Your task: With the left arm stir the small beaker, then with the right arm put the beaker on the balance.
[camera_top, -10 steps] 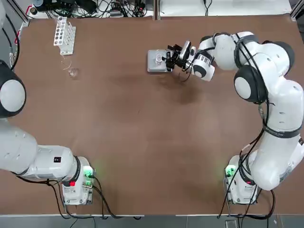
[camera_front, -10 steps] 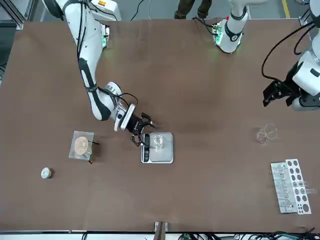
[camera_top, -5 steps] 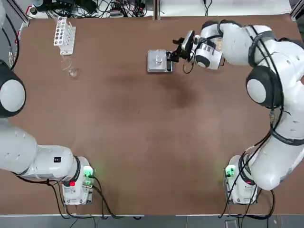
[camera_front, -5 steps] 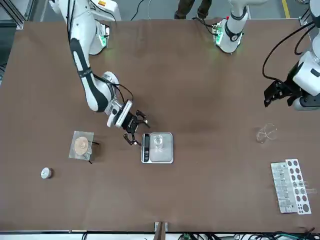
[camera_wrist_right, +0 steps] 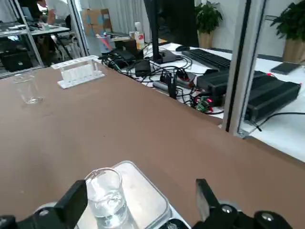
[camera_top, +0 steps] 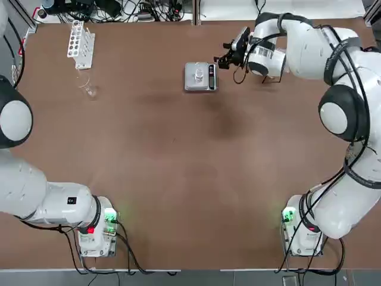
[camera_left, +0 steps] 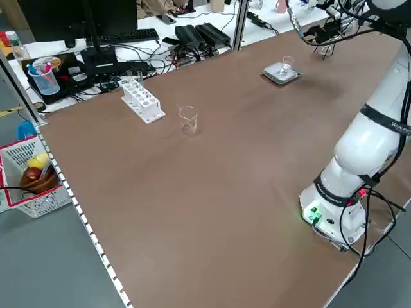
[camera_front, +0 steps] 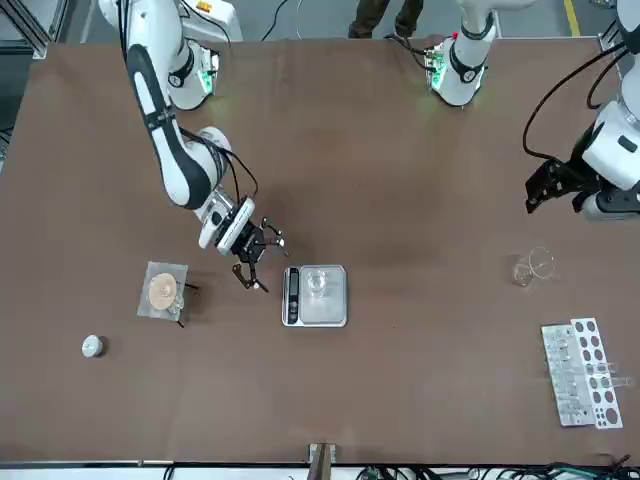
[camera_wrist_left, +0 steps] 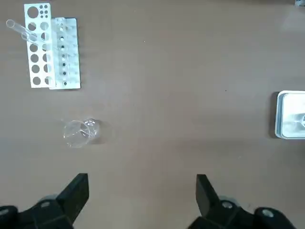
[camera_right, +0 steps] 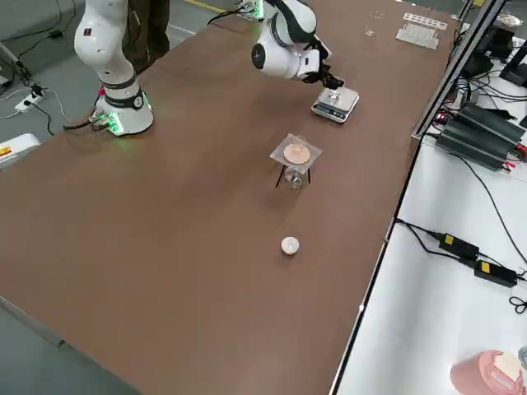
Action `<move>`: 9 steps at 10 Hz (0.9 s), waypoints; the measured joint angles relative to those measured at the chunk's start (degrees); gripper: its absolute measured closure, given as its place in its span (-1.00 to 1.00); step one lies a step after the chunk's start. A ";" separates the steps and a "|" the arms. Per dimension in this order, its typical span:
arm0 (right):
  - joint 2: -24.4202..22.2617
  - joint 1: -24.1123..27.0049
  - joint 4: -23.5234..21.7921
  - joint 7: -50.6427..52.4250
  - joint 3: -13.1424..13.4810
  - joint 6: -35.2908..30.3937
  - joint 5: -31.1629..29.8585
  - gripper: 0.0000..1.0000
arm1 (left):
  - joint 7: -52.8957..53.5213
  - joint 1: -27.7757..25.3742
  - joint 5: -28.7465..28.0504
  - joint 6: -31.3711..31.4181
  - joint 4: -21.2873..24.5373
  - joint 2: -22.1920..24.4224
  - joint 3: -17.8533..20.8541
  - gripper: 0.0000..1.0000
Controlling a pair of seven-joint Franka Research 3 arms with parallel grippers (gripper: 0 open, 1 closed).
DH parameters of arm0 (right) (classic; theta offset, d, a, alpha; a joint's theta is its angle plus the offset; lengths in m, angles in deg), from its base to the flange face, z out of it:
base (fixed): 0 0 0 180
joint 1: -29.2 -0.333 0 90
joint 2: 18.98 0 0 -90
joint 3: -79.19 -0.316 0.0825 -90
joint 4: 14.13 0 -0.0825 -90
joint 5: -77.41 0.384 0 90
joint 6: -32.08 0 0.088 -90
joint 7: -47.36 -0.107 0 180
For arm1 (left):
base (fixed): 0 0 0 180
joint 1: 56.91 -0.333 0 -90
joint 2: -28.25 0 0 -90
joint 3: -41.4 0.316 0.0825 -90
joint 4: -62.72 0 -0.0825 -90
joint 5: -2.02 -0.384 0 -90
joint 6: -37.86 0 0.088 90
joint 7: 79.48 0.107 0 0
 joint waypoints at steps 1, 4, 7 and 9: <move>-0.83 0.03 -0.03 -1.23 0.01 1.28 -0.78 -1.00 | 0.00 0.02 0.00 0.00 0.00 0.00 -0.09 -0.99; -1.94 0.19 -0.14 -1.87 0.02 4.92 -0.95 -1.00 | -0.02 -0.33 0.00 0.00 -0.06 0.00 -0.07 -0.99; -2.37 0.18 -0.17 -3.79 -0.27 9.45 -0.95 -1.00 | -0.02 -0.36 0.00 0.00 -0.08 0.00 -0.07 -0.99; -2.76 0.17 -0.17 -5.47 -0.54 10.46 -0.95 -1.00 | -0.03 -0.45 0.00 0.00 -0.11 0.00 -0.04 -0.99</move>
